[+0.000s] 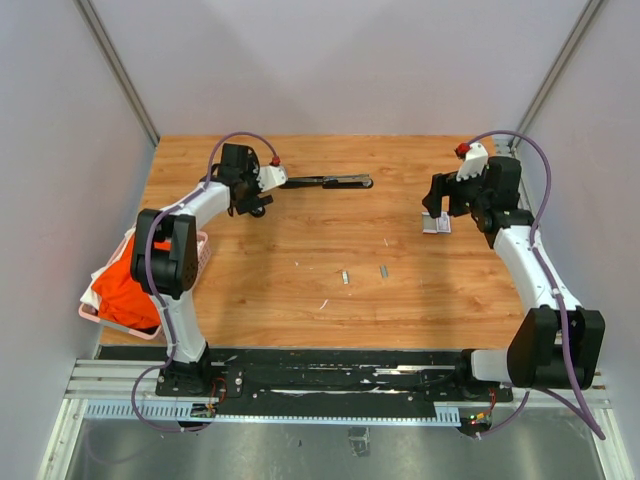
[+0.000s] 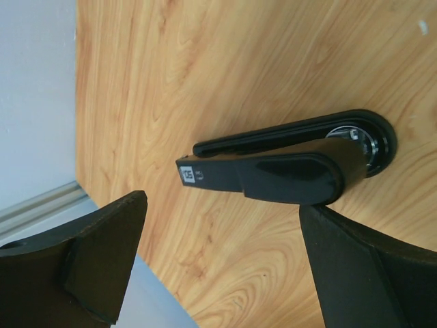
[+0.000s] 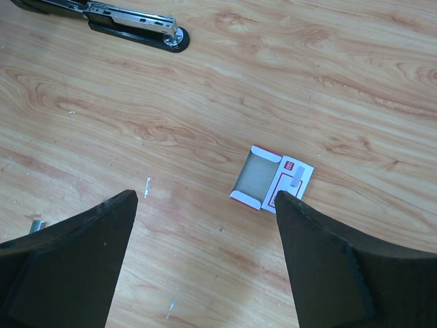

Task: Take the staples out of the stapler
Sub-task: Pick up the stapler from the center of the board.

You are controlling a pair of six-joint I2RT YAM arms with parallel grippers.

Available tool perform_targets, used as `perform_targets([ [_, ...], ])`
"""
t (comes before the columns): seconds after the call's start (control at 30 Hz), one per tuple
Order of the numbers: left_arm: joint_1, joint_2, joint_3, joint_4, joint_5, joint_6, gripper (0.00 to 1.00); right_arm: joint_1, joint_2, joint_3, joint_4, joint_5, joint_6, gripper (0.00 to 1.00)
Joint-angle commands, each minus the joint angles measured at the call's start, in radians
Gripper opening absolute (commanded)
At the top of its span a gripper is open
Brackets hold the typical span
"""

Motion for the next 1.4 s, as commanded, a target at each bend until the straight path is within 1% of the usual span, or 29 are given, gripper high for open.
perform_targets([
  [0.0,-0.023,0.000,0.036,-0.029,0.041,-0.029,0.98,-0.016,0.007,-0.007,0.012,-0.015,0.002,0.84],
  [0.07,-0.023,0.007,0.047,-0.060,0.055,-0.011,1.00,-0.016,0.006,-0.007,0.011,-0.011,0.000,0.84],
  [0.1,-0.022,0.011,0.052,-0.075,0.065,0.003,0.98,-0.016,0.005,-0.007,0.010,-0.010,-0.002,0.84],
  [0.33,-0.024,0.053,0.109,-0.244,0.126,0.110,0.71,-0.016,0.010,-0.007,0.007,-0.009,-0.005,0.84],
  [0.4,-0.024,0.069,0.129,-0.273,0.135,0.121,0.70,-0.016,0.009,-0.007,0.007,-0.007,-0.006,0.84],
  [0.63,-0.027,0.097,0.149,-0.277,0.136,0.158,0.70,-0.016,0.014,-0.006,0.007,-0.005,-0.006,0.84],
  [0.7,-0.028,0.105,0.157,-0.288,0.140,0.168,0.65,-0.016,0.016,-0.006,0.007,-0.003,-0.007,0.84],
  [0.77,-0.031,0.115,0.168,-0.305,0.146,0.177,0.63,-0.016,0.017,-0.005,0.007,-0.001,-0.008,0.84],
  [0.97,-0.038,0.139,0.206,-0.363,0.177,0.186,0.48,-0.016,0.023,-0.004,0.005,0.001,-0.009,0.83],
  [1.13,-0.057,0.146,0.224,-0.384,0.180,0.173,0.47,-0.016,0.027,-0.005,0.005,0.001,-0.009,0.83],
  [1.2,-0.072,0.147,0.234,-0.403,0.188,0.157,0.44,-0.016,0.028,-0.003,0.006,0.001,-0.009,0.83],
  [1.23,-0.079,0.147,0.238,-0.416,0.191,0.152,0.40,-0.016,0.029,-0.003,0.006,0.001,-0.009,0.83],
  [1.37,-0.118,0.145,0.241,-0.434,0.192,0.111,0.39,-0.016,0.029,-0.002,0.006,-0.004,-0.009,0.83],
])
